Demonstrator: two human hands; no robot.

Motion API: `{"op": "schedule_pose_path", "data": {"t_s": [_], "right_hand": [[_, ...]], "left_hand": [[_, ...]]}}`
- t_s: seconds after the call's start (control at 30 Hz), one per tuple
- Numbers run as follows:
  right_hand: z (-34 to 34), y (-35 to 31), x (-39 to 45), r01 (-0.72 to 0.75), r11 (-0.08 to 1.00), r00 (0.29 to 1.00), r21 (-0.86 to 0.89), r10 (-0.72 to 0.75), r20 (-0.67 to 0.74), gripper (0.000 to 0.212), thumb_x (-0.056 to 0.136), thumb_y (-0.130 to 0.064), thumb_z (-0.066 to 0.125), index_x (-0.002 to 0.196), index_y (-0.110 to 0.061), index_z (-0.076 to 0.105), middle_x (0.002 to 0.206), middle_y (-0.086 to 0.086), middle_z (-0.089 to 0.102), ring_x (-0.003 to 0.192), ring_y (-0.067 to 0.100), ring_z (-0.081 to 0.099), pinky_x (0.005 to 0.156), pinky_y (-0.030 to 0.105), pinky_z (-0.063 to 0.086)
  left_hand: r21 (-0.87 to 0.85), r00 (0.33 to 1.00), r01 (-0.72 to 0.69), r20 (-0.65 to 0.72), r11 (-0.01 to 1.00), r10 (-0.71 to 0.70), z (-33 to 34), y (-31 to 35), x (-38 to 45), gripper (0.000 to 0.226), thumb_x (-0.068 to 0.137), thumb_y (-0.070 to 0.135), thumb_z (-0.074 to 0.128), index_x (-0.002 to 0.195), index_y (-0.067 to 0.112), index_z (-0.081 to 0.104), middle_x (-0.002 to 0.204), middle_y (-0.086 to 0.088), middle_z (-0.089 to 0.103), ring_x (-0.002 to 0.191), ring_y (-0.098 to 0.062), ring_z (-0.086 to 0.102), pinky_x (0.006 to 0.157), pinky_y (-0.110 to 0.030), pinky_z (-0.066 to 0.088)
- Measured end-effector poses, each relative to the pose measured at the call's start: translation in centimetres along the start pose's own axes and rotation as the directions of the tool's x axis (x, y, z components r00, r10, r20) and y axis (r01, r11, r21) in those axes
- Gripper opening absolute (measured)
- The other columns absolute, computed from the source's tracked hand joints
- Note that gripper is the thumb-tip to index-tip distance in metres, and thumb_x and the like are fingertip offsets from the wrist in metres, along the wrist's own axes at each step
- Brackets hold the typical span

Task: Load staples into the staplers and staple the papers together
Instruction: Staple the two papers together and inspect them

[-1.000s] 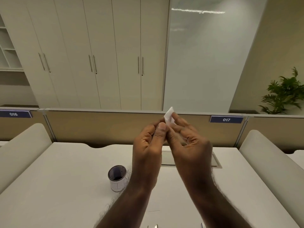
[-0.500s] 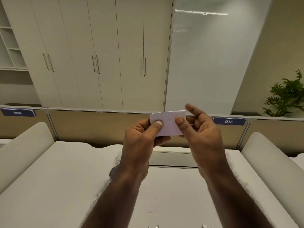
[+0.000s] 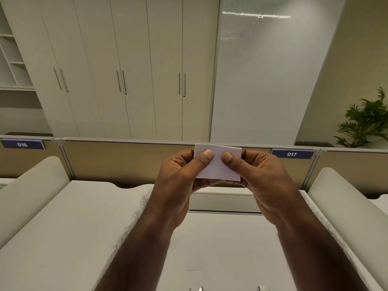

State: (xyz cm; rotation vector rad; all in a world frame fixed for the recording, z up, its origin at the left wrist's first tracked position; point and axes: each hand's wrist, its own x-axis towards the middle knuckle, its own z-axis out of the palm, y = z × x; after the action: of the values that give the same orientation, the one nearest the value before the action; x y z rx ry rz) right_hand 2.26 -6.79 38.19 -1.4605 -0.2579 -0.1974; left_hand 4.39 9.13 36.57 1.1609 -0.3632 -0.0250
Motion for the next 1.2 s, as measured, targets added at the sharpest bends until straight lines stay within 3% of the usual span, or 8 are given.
{"op": "schedule_pose_path", "data": {"t_s": [0.23, 0.43, 0.57, 0.67, 0.9, 1.0, 1.1, 1.2], "right_hand": [[-0.5, -0.1, -0.2, -0.018, 1.0, 1.0, 0.024, 0.018, 0.015, 0.045, 0.061, -0.039, 0.074, 0.098, -0.013, 0.075, 0.096, 0.009, 0.076, 0.089, 0.025, 0.072, 0.077, 0.032, 0.061], [-0.7, 0.0, -0.3, -0.002, 1.0, 1.0, -0.017, 0.002, 0.025, 0.039, 0.056, -0.041, 0.076, 0.087, -0.018, 0.077, 0.089, 0.004, 0.077, 0.085, 0.021, 0.073, 0.074, 0.027, 0.061], [-0.7, 0.3, -0.3, 0.043, 0.997, 0.999, -0.06, -0.042, 0.017, 0.027, 0.056, -0.043, 0.074, 0.077, -0.026, 0.079, 0.082, -0.002, 0.077, 0.079, 0.015, 0.073, 0.068, 0.02, 0.058], [-0.3, 1.1, -0.5, 0.087, 0.992, 0.995, -0.091, -0.09, -0.03, 0.032, 0.066, -0.038, 0.073, 0.091, -0.018, 0.077, 0.086, 0.002, 0.077, 0.081, 0.019, 0.072, 0.069, 0.021, 0.057], [-0.6, 5.5, -1.1, 0.04, 0.992, 0.975, -0.12, -0.065, -0.214, 0.016, 0.076, -0.032, 0.072, 0.09, -0.024, 0.076, 0.079, -0.006, 0.077, 0.075, 0.013, 0.073, 0.062, 0.022, 0.059], [-0.5, 8.5, -1.9, 0.027, 0.942, 0.948, -0.335, -0.13, -0.289, 0.008, 0.085, -0.024, 0.072, 0.088, -0.026, 0.078, 0.072, -0.018, 0.074, 0.066, 0.005, 0.067, 0.061, 0.027, 0.06], [0.5, 11.1, -3.2, 0.071, 0.861, 0.952, -0.504, -0.209, -0.223, 0.022, 0.089, -0.029, 0.067, 0.11, -0.026, 0.072, 0.091, -0.033, 0.07, 0.079, -0.004, 0.069, 0.068, 0.014, 0.055], [1.7, 13.3, -4.4, 0.059, 0.81, 0.975, -0.583, -0.172, -0.141, 0.035, 0.089, -0.036, 0.063, 0.124, -0.032, 0.063, 0.116, -0.027, 0.063, 0.104, -0.012, 0.061, 0.084, 0.004, 0.048]], "left_hand": [[-0.057, 0.999, 0.022, 0.032, 0.998, -0.021, -0.1, 0.2, 0.0, 0.015, 0.078, 0.028, 0.067, 0.086, 0.025, 0.079, 0.087, -0.004, 0.076, 0.085, -0.023, 0.073, 0.067, -0.027, 0.059], [-0.02, 0.998, -0.009, 0.061, 1.0, 0.011, -0.3, -0.2, 0.0, 0.025, 0.067, 0.034, 0.078, 0.088, 0.021, 0.079, 0.09, -0.007, 0.076, 0.087, -0.024, 0.074, 0.069, -0.028, 0.059], [0.053, 0.997, -0.031, 0.066, 0.998, 0.027, -0.5, -0.7, 0.0, 0.014, 0.074, 0.031, 0.075, 0.087, 0.027, 0.079, 0.087, -0.001, 0.076, 0.086, -0.02, 0.073, 0.067, -0.026, 0.059], [0.082, 0.998, -0.036, 0.047, 0.996, 0.032, -0.4, -1.5, 0.0, 0.014, 0.078, 0.03, 0.07, 0.087, 0.023, 0.078, 0.084, -0.001, 0.075, 0.083, -0.017, 0.072, 0.065, -0.025, 0.058], [0.243, 0.969, -0.056, -0.222, 0.968, 0.111, -1.3, -4.8, -0.3, 0.026, 0.08, 0.026, 0.074, 0.103, 0.022, 0.064, 0.097, -0.001, 0.073, 0.093, -0.015, 0.071, 0.073, -0.026, 0.059], [0.422, 0.914, -0.033, -0.354, 0.906, 0.199, -1.8, -7.2, -1.2, 0.015, 0.085, 0.025, 0.073, 0.096, 0.028, 0.064, 0.099, 0.008, 0.071, 0.092, 0.0, 0.066, 0.073, -0.015, 0.054], [0.405, 0.933, 0.024, -0.337, 0.914, 0.124, -1.9, -9.7, -2.7, 0.009, 0.093, 0.032, 0.062, 0.098, 0.031, 0.069, 0.101, 0.01, 0.073, 0.095, 0.002, 0.065, 0.079, -0.017, 0.051], [0.212, 0.972, 0.087, -0.234, 0.973, -0.036, -2.1, -11.3, -4.1, 0.021, 0.094, 0.039, 0.055, 0.105, 0.032, 0.071, 0.106, 0.01, 0.074, 0.106, -0.007, 0.066, 0.091, -0.029, 0.052]]}}
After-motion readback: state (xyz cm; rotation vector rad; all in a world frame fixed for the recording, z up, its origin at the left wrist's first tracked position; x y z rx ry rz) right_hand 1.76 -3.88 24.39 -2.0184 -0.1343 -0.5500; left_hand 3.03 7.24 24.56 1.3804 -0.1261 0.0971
